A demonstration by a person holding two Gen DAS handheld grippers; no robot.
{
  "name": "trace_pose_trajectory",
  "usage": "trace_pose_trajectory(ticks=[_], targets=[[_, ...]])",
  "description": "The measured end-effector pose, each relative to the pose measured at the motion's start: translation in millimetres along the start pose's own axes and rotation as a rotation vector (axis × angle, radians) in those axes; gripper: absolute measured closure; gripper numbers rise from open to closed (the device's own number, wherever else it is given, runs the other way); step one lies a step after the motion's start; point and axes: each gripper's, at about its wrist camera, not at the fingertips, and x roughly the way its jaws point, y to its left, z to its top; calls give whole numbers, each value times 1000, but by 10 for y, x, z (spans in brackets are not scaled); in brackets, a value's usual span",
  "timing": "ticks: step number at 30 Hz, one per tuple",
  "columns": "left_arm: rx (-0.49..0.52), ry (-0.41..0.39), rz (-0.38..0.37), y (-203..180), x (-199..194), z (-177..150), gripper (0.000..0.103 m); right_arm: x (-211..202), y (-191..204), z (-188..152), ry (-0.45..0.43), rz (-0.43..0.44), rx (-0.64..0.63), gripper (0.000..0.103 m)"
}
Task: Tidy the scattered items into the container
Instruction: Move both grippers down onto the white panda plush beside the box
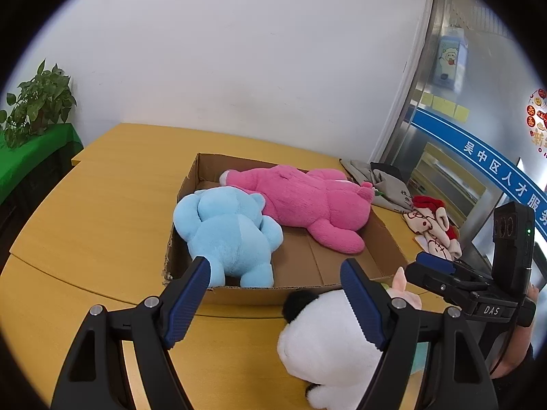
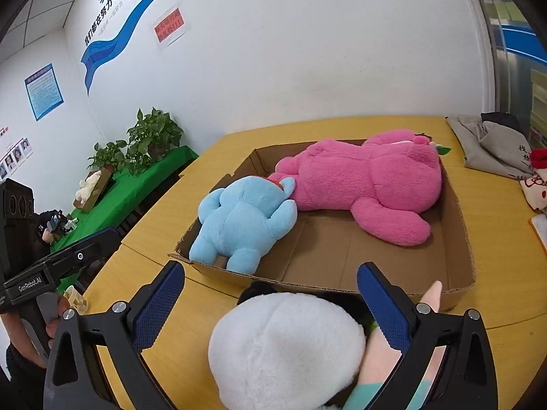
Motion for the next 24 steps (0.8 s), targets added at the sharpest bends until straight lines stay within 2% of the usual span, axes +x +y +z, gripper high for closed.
trace_pose_trajectory(ticks=[13, 19, 24], targets=[[31, 19, -11, -151, 36, -143, 25, -139, -84, -259, 6, -43, 3, 0], [5, 54, -89, -71, 155, -241, 25, -102, -200, -464, 48, -61, 28, 0], [-19, 103, -98, -13, 334, -313, 25, -72, -226, -576, 68, -28, 23, 0]])
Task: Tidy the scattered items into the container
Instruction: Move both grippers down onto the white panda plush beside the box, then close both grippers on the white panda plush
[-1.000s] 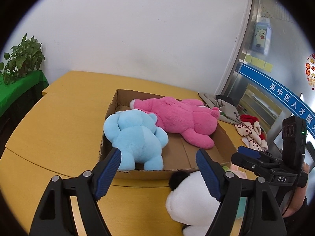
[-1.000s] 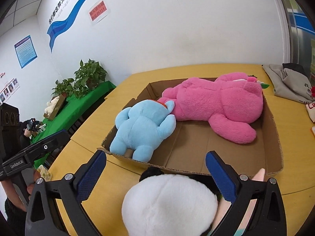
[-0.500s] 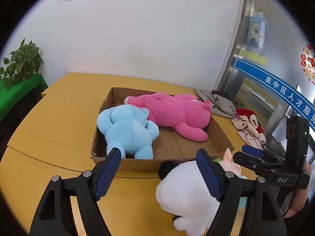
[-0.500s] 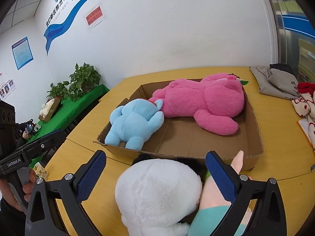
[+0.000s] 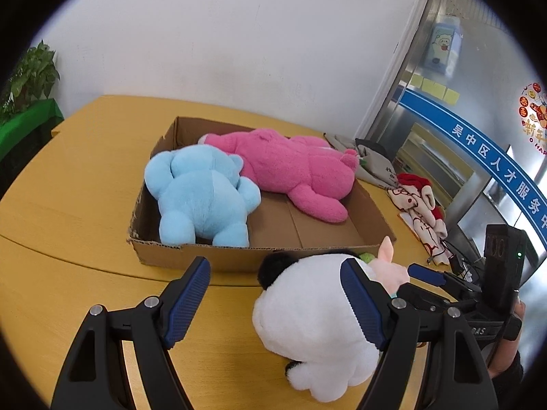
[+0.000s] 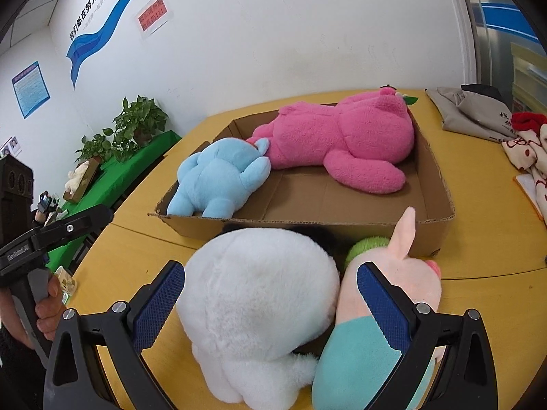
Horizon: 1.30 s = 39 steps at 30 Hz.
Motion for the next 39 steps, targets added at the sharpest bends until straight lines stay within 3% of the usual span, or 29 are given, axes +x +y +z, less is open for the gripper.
trace_pose_trajectory(ticks=[15, 17, 20, 29, 35, 38, 39], targets=[[-72, 155, -135, 68, 493, -220, 25, 344, 160, -296, 142, 118, -88, 0], [-81, 174, -137, 81, 561, -260, 25, 440, 181, -360, 157, 86, -104, 0], [-93, 181, -136, 114, 601, -305, 25, 532, 308, -437, 169, 28, -190, 0], [-129, 174, -135, 366, 543, -333, 25, 640, 635, -580, 189, 141, -228, 0], [-106, 180, -154, 395, 549, -303, 25, 708, 594, -520, 194, 130, -176, 0], [-108, 183, -166, 416, 586, -295, 24, 767, 651, -549, 215, 99, -215, 0], [-111, 188, -166, 426, 615, -303, 19, 792, 678, -564, 220, 86, -230, 0]])
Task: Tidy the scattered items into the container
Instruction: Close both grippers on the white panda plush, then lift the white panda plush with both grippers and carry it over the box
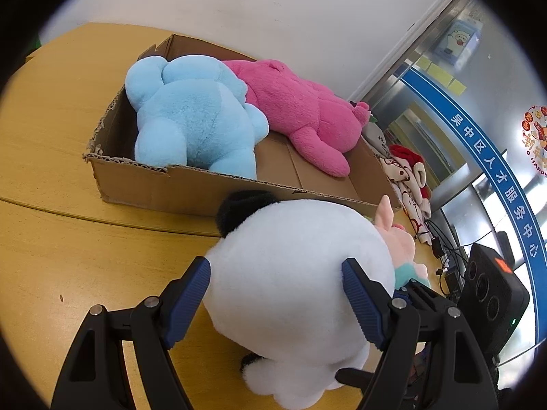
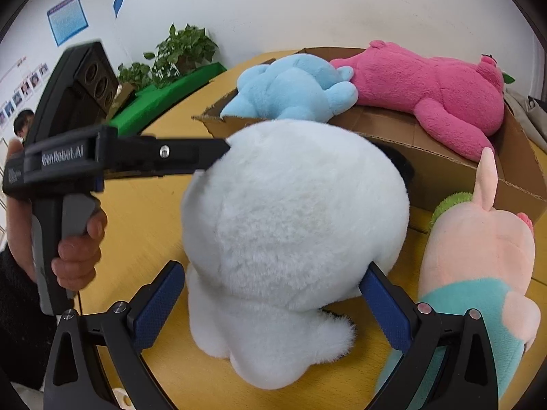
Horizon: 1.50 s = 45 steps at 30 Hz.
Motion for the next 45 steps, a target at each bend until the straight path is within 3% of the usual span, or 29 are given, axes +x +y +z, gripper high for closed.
trace_pose_trajectory(ticks=[4, 6, 9, 13, 18, 23, 26, 31, 39, 45], targets=[[-62, 36, -68, 144, 155, -15, 15, 133, 50, 25, 19, -53, -15, 0], [-106, 56, -94, 228, 228, -22, 8, 205, 39, 41, 20, -75, 5, 0], [-151, 91, -139, 291, 301, -45, 9, 282, 80, 35, 24, -114, 2, 0], [-102, 89, -155, 207, 237, -65, 20, 269, 79, -4, 7, -117, 10, 4], [-79, 91, -145, 164, 179, -76, 22, 187, 57, -40, -5, -79, 62, 5], [-82, 77, -158, 270, 61, -143, 31, 278, 26, -112, 58, 8, 131, 3], [-83, 77, -167, 310, 36, -179, 31, 337, 46, -174, 69, 34, 147, 5], [-112, 83, -177, 337, 106, -153, 26, 347, 90, -129, 56, 34, 134, 16], [-35, 82, -213, 167, 58, -165, 35, 261, 86, -155, 19, 40, 130, 25], [73, 5, -212, -243, -261, 12, 36, -110, 122, -73, -82, 15, 84, 26]])
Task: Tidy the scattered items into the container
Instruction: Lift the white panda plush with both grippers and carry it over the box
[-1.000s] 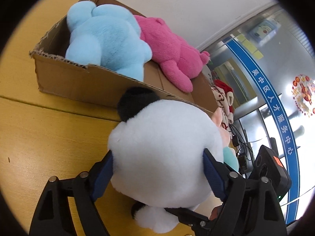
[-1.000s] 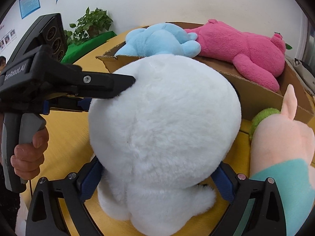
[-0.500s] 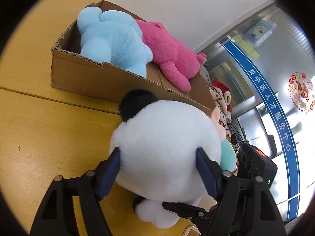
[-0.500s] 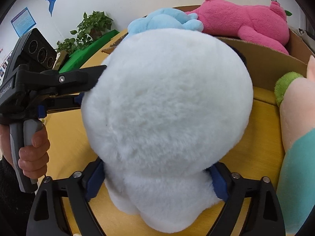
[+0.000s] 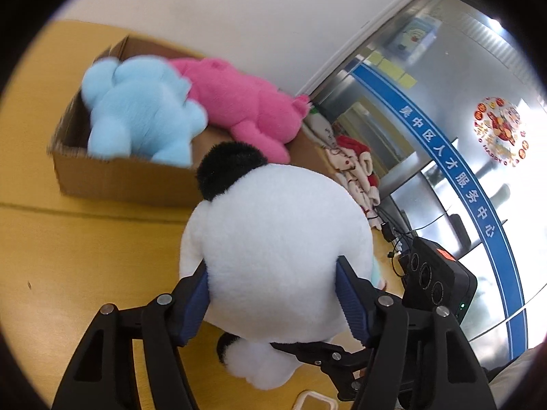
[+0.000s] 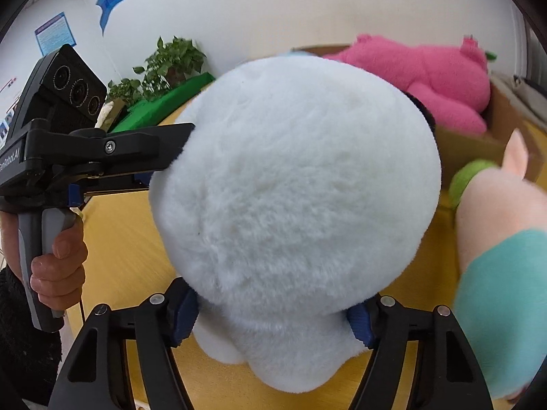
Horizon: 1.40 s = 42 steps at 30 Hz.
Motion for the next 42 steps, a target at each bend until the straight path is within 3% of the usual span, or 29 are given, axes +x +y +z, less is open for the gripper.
trace_pose_trajectory(ticks=[9, 18, 24, 35, 42], targets=[[214, -109, 18, -777, -301, 764, 36, -675, -9, 705, -177, -35, -81, 26], [329, -183, 30, -1115, -372, 1386, 36, -985, -132, 1464, -276, -58, -118, 26], [330, -173, 53, -964, -208, 1656, 36, -825, -233, 1720, -275, -42, -103, 26], [280, -124, 72, -483, 218, 1878, 36, -494, -673, 1755, -218, -20, -48, 26], [225, -69, 100, -65, 580, 1900, 36, -49, -909, 1745, -169, -21, -9, 26]])
